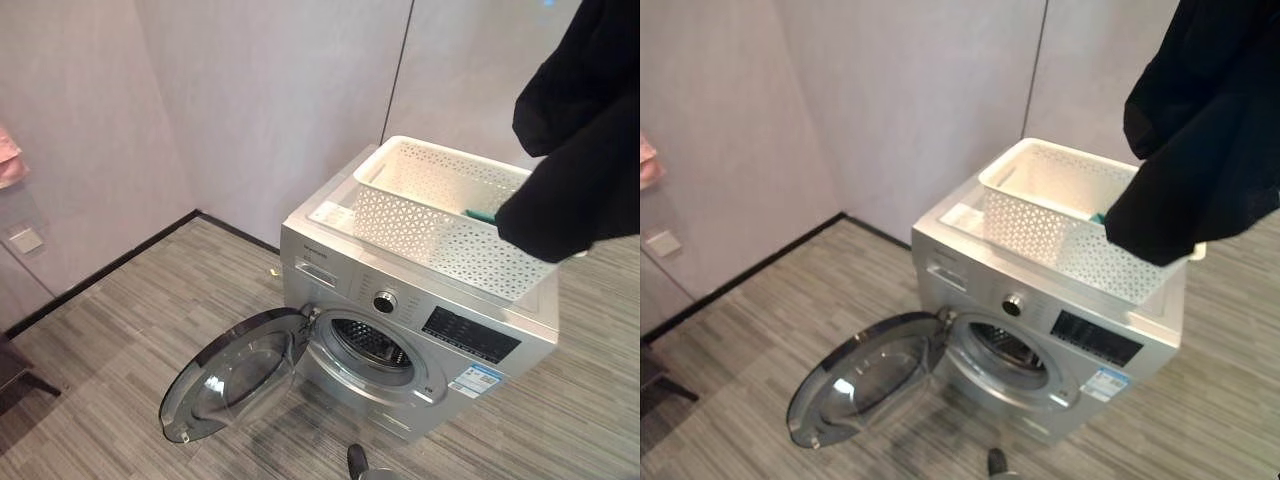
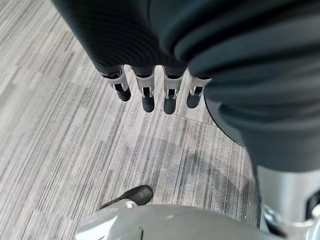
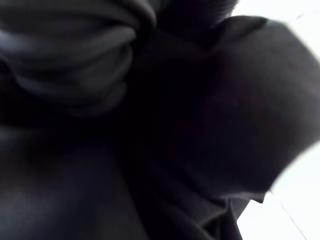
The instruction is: Grab the laundry basket,head to the washer,open it,put in the laundry and shut it.
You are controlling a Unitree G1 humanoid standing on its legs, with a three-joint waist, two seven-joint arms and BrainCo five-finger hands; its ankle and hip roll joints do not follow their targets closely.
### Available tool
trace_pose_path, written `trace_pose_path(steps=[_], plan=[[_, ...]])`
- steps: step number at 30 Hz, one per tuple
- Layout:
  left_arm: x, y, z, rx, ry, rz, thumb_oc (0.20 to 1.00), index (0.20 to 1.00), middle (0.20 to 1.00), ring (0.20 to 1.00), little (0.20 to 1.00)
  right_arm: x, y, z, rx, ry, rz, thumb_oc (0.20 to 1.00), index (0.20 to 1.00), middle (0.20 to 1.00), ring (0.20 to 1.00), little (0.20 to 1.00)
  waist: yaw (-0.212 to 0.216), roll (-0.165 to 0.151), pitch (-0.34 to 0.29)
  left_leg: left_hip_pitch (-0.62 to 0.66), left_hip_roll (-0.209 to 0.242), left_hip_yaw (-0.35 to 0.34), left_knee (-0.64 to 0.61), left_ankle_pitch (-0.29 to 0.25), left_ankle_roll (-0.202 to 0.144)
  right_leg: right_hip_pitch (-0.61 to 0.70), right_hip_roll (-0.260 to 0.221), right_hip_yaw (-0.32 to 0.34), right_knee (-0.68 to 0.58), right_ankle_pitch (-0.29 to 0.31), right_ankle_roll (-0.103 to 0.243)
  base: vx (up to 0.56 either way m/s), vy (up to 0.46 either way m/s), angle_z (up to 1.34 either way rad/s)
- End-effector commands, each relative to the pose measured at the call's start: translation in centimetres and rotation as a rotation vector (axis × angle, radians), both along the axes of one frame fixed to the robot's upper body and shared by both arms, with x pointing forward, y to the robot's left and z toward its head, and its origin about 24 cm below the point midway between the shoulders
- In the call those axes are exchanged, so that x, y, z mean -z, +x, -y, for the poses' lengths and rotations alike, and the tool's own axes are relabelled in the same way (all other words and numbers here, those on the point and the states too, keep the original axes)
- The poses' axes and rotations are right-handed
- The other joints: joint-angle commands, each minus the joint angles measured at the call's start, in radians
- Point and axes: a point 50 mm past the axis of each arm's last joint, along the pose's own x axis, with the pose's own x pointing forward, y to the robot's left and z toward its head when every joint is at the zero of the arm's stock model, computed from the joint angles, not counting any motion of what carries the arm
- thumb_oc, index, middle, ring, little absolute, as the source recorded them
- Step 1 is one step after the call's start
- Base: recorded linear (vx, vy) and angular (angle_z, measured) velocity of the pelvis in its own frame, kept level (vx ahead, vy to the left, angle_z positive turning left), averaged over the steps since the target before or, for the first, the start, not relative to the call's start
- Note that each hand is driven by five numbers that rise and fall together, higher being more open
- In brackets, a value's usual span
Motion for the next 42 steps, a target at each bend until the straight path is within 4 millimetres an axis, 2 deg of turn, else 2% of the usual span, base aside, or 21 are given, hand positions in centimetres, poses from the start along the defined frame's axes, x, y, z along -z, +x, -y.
trace_pose_path(steps=[1, 7, 10, 11, 13, 14, 17, 21, 23, 25, 28, 32, 33, 34, 35, 36, 37, 39, 40, 41, 42], plan=[[-0.3, -0.8, -1.3, 0.051, 0.037, -0.039, 1.0, 1.0, 1.0, 1.0, 1.0, -2.8, -3.5, -1.6, -0.102, -0.032, 0.173, 0.2, 0.2, 0.2, 0.2, 0.2, 0.004, 0.028, -0.013, -0.036, 0.038, -0.061, 0.094, -0.128, 0.033, -0.128, -0.039, -0.13, 0.189, -0.101, 0.003, -0.18, 0.102, -0.27], [-0.4, 0.1, -1.3, 0.069, 0.036, -0.025, 1.0, 1.0, 1.0, 1.0, 1.0, -2.4, -4.5, -2.8, -0.216, -0.065, 0.196, 0.2, 0.2, 0.2, 0.2, 0.2, 0.013, 0.047, -0.034, -0.089, 0.053, -0.021, 0.059, -0.07, 0.037, -0.102, -0.023, -0.197, 0.305, -0.183, -0.026, -0.09, 0.017, -0.16], [-0.3, 0.9, -0.6, 0.057, 0.014, 0.002, 1.0, 1.0, 1.0, 1.0, 1.0, -0.6, -3.5, -4.0, -0.326, -0.084, 0.128, 0.2, 0.2, 0.2, 0.2, 0.2, 0.018, 0.061, -0.043, -0.1, 0.054, 0.011, 0.042, -0.053, 0.04, -0.084, -0.028, -0.219, 0.313, -0.193, -0.031, -0.07, -0.018, -0.3], [-0.1, 1.3, 0.2, 0.052, -0.01, 0.018, 1.0, 1.0, 1.0, 1.0, 1.0, 1.5, -2.3, -4.6, -0.384, -0.092, 0.072, 0.2, 0.2, 0.2, 0.2, 0.2, 0.02, 0.069, -0.044, -0.106, 0.052, 0.035, 0.037, -0.048, 0.043, -0.071, -0.037, -0.239, 0.315, -0.194, -0.032, -0.03, -0.012, -0.72], [-0.2, 1.1, -0.4, 0.054, 0.007, 0.013, 1.0, 1.0, 1.0, 1.0, 1.0, 2.1, -2.3, -4.1, -0.381, -0.076, 0.069, 0.2, 0.2, 0.2, 0.2, 0.2, 0.024, 0.053, -0.049, -0.104, 0.052, 0.038, 0.036, -0.048, 0.043, -0.072, -0.036, -0.237, 0.315, -0.193, -0.032, -0.04, -0.027, -0.75], [-0.2, 1.7, 0.2, 0.044, -0.009, 0.036, 1.0, 1.0, 1.0, 1.0, 1.0, 5.7, -0.6, -4.6, -0.462, -0.049, -0.038, 0.2, 0.2, 0.2, 0.2, 0.2, 0.027, 0.059, -0.045, -0.107, 0.051, 0.061, 0.032, -0.046, 0.046, -0.056, -0.037, -0.257, 0.315, -0.206, -0.034, -0.05, -0.063, -0.55], [-0.2, 2.1, 0.6, 0.032, -0.022, 0.059, 1.0, 1.0, 1.0, 1.0, 1.0, 11.7, 1.3, -5.5, -0.591, 0.006, -0.2, 0.2, 0.2, 0.2, 0.2, 0.2, 0.035, 0.054, -0.042, -0.11, 0.05, 0.086, 0.029, -0.043, 0.047, -0.017, -0.02, -0.253, 0.307, -0.237, -0.033, -0.05, -0.096, -0.51], [-0.2, 1.9, 0.5, -0.001, -0.021, 0.067, 1.0, 1.0, 1.0, 1.0, 1.0, 17.6, 1.5, -7.6, -0.768, 0.063, -0.349, 0.2, 0.2, 0.2, 0.2, 0.2, 0.059, 0.039, -0.049, -0.126, 0.058, 0.137, 0.022, -0.028, 0.037, 0.012, -0.021, -0.264, 0.218, -0.238, -0.032, -0.04, -0.123, -0.46], [-0.2, 1.9, 0.4, -0.017, -0.022, 0.072, 1.0, 1.0, 1.0, 1.0, 1.0, 20.3, 0.3, -9.4, -0.874, 0.029, -0.451, 0.2, 0.2, 0.2, 0.2, 0.2, 0.056, 0.043, -0.048, -0.126, 0.068, 0.143, 0.015, -0.017, 0.026, 0.023, -0.013, -0.264, 0.195, -0.25, -0.034, 0.0, -0.135, -0.46], [-0.2, 1.8, 0.4, -0.014, -0.02, 0.069, 1.0, 1.0, 1.0, 1.0, 1.0, 20.4, 0.1, -9.3, -0.873, 0.032, -0.453, 0.2, 0.2, 0.2, 0.2, 0.2, 0.058, 0.041, -0.049, -0.125, 0.069, 0.143, 0.013, -0.016, 0.025, 0.025, -0.012, -0.265, 0.193, -0.25, -0.035, 0.0, -0.067, -0.14], [-0.2, 2.3, 0.7, 0.002, -0.036, 0.101, 1.0, 1.0, 1.0, 1.0, 1.0, 22.4, -1.7, -11.2, -1.016, -0.033, -0.563, 0.2, 0.2, 0.2, 0.2, 0.2, 0.051, 0.049, -0.051, -0.121, 0.082, 0.149, -0.002, -0.001, 0.012, 0.035, -0.002, -0.269, 0.164, -0.256, -0.037, -0.02, -0.109, -0.07], [-1.0, 5.0, 1.2, 0.053, -0.057, 0.241, 1.0, 1.0, 1.0, 1.0, 1.0, 24.1, -2.8, -12.3, -1.109, -0.063, -0.68, 0.2, 0.2, 0.2, 0.2, 0.2, 0.047, 0.053, -0.055, -0.117, 0.094, 0.155, -0.016, 0.012, 0.0, 0.052, 0.006, -0.277, 0.129, -0.255, -0.036, -0.02, -0.073, -0.02], [-2.3, 7.9, 1.7, 0.176, -0.059, 0.385, 1.0, 1.0, 1.0, 1.0, 1.0, 25.0, -3.0, -12.5, -1.157, -0.049, -0.739, 0.2, 0.2, 0.2, 0.2, 0.2, 0.047, 0.058, -0.046, -0.111, 0.098, 0.156, -0.018, 0.011, -0.004, 0.063, 0.008, -0.282, 0.119, -0.259, -0.034, -0.02, -0.038, -0.04], [-2.3, 7.9, 1.6, 0.176, -0.059, 0.385, 1.0, 1.0, 1.0, 1.0, 1.0, 25.0, -3.0, -12.5, -1.157, -0.048, -0.739, 0.2, 0.2, 0.2, 0.2, 0.2, 0.048, 0.057, -0.048, -0.114, 0.098, 0.157, -0.019, 0.016, -0.005, 0.061, 0.008, -0.281, 0.115, -0.254, -0.035, -0.04, -0.064, -0.02], [-5.0, 11.4, 2.2, 0.35, -0.054, 0.584, 1.0, 1.0, 1.0, 1.0, 1.0, 25.8, -3.3, -12.6, -1.206, -0.015, -0.783, 0.2, 0.2, 0.2, 0.2, 0.2, 0.048, 0.064, -0.042, -0.114, 0.102, 0.156, -0.023, 0.019, -0.01, 0.069, 0.008, -0.287, 0.103, -0.256, -0.03, -0.04, -0.034, 0.0], [-5.0, 11.4, 2.1, 0.35, -0.053, 0.583, 1.0, 1.0, 1.0, 1.0, 1.0, 25.9, -3.3, -12.5, -1.206, -0.014, -0.782, 0.2, 0.2, 0.2, 0.2, 0.2, 0.048, 0.062, -0.044, -0.118, 0.102, 0.157, -0.024, 0.023, -0.01, 0.067, 0.008, -0.286, 0.1, -0.251, -0.031, -0.03, -0.039, 0.05], [-8.2, 13.9, 2.4, 0.502, -0.059, 0.747, 1.0, 1.0, 1.0, 1.0, 1.0, 26.6, -3.7, -12.5, -1.222, -0.001, -0.836, 0.2, 0.2, 0.2, 0.2, 0.2, 0.047, 0.073, -0.038, -0.117, 0.104, 0.152, -0.03, 0.026, -0.014, 0.077, 0.008, -0.294, 0.088, -0.254, -0.027, -0.02, -0.015, 0.05], [-9.8, 14.7, 2.4, 0.566, -0.059, 0.809, 1.0, 1.0, 1.0, 1.0, 1.0, 26.9, -3.9, -12.4, -1.226, 0.006, -0.859, 0.2, 0.2, 0.2, 0.2, 0.2, 0.047, 0.075, -0.041, -0.119, 0.105, 0.153, -0.038, 0.034, -0.017, 0.077, 0.009, -0.298, 0.079, -0.249, -0.027, -0.01, -0.009, 0.06], [-13.6, 16.5, 2.9, 0.712, -0.064, 0.947, 1.0, 1.0, 1.0, 1.0, 1.0, 27.8, -4.0, -12.5, -1.248, 0.039, -0.91, 0.2, 0.2, 0.2, 0.2, 0.2, 0.046, 0.088, -0.04, -0.113, 0.105, 0.146, -0.047, 0.034, -0.02, 0.088, 0.009, -0.302, 0.072, -0.254, -0.024, -0.01, -0.004, 0.03], [-13.7, 16.5, 2.7, 0.712, -0.063, 0.944, 1.0, 1.0, 1.0, 1.0, 1.0, 27.8, -4.1, -12.5, -1.25, 0.041, -0.909, 0.2, 0.2, 0.2, 0.2, 0.2, 0.046, 0.084, -0.043, -0.118, 0.104, 0.147, -0.048, 0.04, -0.02, 0.084, 0.009, -0.302, 0.068, -0.248, -0.026, 0.0, 0.0, 0.0], [-15.5, 17.2, 3.0, 0.784, -0.063, 1.0, 1.0, 1.0, 1.0, 1.0, 1.0, 28.1, -4.1, -12.5, -1.258, 0.052, -0.933, 0.2, 0.2, 0.2, 0.2, 0.2, 0.045, 0.091, -0.042, -0.112, 0.105, 0.143, -0.052, 0.036, -0.022, 0.091, 0.009, -0.303, 0.068, -0.254, -0.025, 0.0, 0.0, 0.0]])
